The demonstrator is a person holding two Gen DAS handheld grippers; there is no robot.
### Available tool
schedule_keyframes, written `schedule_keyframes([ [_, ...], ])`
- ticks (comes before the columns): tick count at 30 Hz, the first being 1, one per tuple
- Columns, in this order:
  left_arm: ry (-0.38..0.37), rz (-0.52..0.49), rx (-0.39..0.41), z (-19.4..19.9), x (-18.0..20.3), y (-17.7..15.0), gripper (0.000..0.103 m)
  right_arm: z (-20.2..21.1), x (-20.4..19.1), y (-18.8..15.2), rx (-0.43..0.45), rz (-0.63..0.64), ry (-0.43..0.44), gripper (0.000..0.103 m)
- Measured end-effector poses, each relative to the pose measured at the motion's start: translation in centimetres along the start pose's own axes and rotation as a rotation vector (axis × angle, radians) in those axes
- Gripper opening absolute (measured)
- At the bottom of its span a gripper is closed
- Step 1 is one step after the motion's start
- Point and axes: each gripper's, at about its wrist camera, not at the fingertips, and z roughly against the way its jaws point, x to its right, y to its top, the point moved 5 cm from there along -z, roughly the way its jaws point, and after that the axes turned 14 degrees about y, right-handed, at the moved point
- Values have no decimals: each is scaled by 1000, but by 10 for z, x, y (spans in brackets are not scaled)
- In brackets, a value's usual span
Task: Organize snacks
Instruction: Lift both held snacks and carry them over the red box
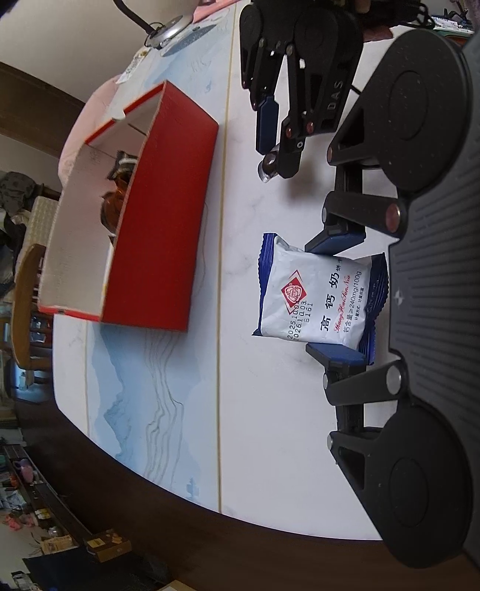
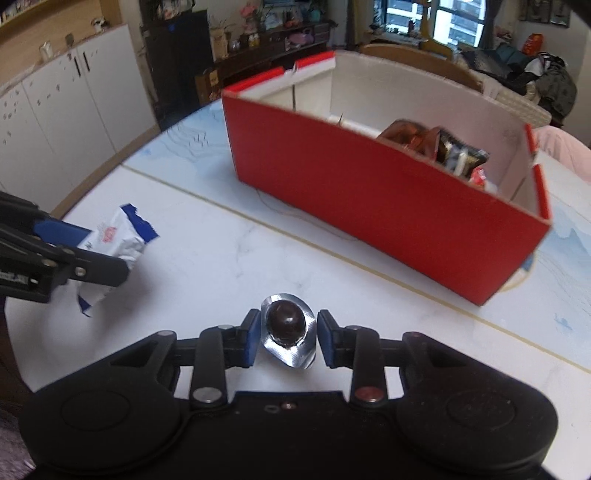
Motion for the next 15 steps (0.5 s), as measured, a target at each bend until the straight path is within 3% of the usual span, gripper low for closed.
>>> schedule_keyframes([
  [15, -27, -34, 129, 47, 27, 42, 50, 73, 0, 42, 194, -34, -57, 32],
])
